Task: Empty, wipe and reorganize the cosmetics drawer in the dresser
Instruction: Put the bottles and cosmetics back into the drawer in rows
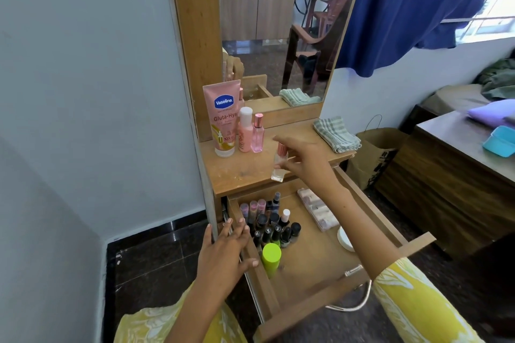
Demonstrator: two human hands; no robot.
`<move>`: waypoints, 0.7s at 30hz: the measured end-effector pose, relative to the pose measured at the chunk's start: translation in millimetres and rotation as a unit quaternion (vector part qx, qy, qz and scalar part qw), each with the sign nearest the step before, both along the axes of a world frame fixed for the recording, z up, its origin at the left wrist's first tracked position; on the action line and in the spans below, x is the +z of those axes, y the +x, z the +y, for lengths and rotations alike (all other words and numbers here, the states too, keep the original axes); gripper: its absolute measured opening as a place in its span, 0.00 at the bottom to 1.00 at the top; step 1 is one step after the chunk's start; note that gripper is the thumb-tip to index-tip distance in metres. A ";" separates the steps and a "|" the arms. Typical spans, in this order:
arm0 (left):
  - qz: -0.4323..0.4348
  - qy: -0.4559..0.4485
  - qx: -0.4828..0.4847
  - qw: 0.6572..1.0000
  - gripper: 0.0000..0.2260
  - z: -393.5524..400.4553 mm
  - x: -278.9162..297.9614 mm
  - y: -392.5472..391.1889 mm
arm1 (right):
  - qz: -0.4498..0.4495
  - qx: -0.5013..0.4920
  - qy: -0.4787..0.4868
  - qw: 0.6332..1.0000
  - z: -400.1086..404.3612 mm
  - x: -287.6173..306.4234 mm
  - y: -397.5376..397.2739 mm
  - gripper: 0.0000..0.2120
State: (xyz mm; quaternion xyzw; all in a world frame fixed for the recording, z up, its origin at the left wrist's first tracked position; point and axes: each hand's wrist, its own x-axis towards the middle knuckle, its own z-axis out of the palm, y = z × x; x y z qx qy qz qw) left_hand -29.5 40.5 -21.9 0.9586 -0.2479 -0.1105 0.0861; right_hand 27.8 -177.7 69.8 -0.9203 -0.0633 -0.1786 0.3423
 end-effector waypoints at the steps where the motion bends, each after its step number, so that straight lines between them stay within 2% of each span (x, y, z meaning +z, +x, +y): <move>1: -0.002 0.000 0.000 1.000 0.31 0.1 -0.7 0.2 | 0.015 0.017 0.012 1.000 -0.5 2.2 -9.4 0.26; 5: -0.006 0.007 -0.005 1.000 0.32 0.2 -2.6 0.3 | 0.074 0.072 0.004 0.995 -7.4 5.3 -54.2 0.26; 8: -0.006 0.005 -0.005 1.000 0.32 -0.6 -2.1 0.6 | 0.150 0.099 0.021 0.983 -11.7 -7.1 -78.4 0.29; 12: -0.002 0.004 -0.004 1.000 0.32 -2.0 0.2 0.7 | 0.215 0.095 0.001 0.972 -9.0 -41.3 -92.4 0.22; 21: -0.004 0.012 -0.004 1.000 0.32 -2.6 2.1 0.3 | 0.207 0.115 -0.060 0.970 8.0 -77.1 -96.9 0.19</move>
